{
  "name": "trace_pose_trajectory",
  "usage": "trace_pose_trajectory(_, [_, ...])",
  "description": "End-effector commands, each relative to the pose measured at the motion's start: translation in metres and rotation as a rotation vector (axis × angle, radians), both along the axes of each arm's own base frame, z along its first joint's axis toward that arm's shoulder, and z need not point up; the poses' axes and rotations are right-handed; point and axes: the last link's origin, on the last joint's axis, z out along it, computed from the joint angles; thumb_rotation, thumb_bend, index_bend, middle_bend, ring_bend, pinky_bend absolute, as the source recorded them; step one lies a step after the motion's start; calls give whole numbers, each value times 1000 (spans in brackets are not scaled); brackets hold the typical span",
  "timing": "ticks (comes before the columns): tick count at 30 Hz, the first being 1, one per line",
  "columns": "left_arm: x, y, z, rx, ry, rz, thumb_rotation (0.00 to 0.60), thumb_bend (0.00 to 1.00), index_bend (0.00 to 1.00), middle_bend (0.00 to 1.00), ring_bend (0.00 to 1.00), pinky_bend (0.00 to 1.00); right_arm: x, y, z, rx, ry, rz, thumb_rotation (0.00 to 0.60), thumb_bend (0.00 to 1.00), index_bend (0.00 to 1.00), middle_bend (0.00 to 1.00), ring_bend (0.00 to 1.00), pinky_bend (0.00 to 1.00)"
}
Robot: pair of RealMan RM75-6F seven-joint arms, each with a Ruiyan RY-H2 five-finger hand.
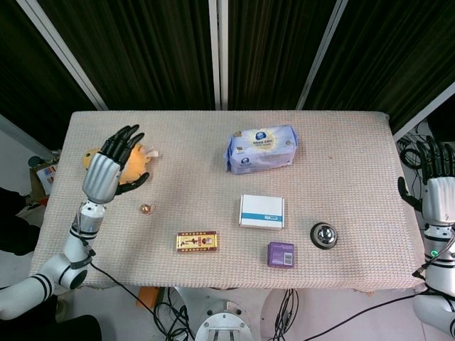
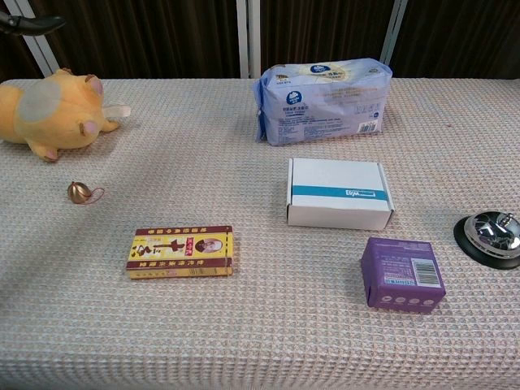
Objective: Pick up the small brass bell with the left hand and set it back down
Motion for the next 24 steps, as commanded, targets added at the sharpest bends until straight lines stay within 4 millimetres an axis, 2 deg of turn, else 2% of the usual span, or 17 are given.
trace_pose_trajectory(1, [-1, 0, -3, -6, 1, -1, 600, 207, 91, 54, 65, 215, -1, 0, 0, 1, -1, -4, 600, 310, 0, 0, 0, 0])
trace_pose_trajectory(11, [4, -4, -7, -21, 12, -26, 600, 207, 91, 63, 65, 216, -3, 1, 0, 2, -12, -3, 600, 310, 0, 0, 0, 0])
trace_pose_trajectory(14, [1, -8, -10, -58, 33, -14, 600, 206, 91, 120, 74, 215, -1, 1, 0, 3, -13, 2, 600, 310, 0, 0, 0, 0])
trace_pose_trajectory(16, [-6, -14, -15, -129, 98, 18, 600, 211, 99, 177, 90, 215, 1, 1, 0, 3, -13, 10, 600, 310, 0, 0, 0, 0])
trace_pose_trajectory(21, [-31, -33, -18, -306, 367, 147, 600, 234, 168, 175, 128, 226, 8, 4, 2, -7, -34, 30, 600, 307, 0, 0, 0, 0])
trace_pose_trajectory(24, [-45, -41, -20, -380, 448, 224, 600, 234, 194, 178, 134, 244, 12, 9, 4, -7, -45, 36, 600, 299, 0, 0, 0, 0])
